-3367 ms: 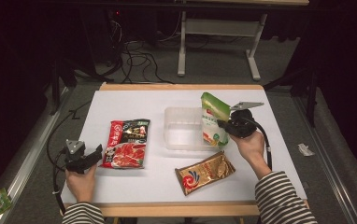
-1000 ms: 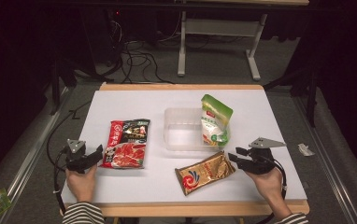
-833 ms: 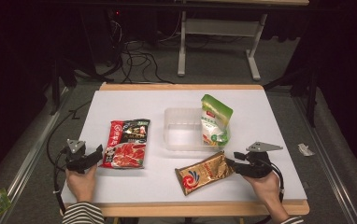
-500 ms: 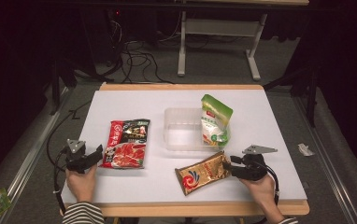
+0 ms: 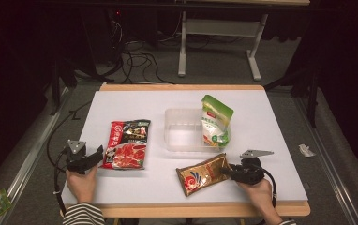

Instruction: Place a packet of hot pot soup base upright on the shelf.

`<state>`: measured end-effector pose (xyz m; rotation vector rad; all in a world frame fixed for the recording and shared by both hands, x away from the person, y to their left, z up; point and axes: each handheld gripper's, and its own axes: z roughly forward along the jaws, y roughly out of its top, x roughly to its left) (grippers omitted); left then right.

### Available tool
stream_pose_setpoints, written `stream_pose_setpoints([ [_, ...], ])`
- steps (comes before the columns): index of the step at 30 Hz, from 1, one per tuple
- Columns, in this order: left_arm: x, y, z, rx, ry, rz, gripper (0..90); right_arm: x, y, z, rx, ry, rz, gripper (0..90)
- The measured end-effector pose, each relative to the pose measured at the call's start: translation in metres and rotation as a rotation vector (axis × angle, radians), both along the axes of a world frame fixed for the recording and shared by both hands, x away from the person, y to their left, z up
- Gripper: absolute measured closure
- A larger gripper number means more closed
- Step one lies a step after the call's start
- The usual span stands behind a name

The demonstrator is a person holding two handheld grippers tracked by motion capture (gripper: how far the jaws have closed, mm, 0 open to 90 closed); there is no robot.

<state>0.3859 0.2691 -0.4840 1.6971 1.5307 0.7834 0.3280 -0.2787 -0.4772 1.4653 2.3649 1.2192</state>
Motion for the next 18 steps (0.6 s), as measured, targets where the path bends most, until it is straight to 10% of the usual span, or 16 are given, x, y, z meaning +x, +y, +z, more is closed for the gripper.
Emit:
stream_pose_setpoints([
  [18, 0.0009, -0.0003, -0.0002, -0.004, 0.005, 0.001, 33.0, -0.0019, -0.0024, 0.0076, 0.01, -0.011, 0.009, 89.8],
])
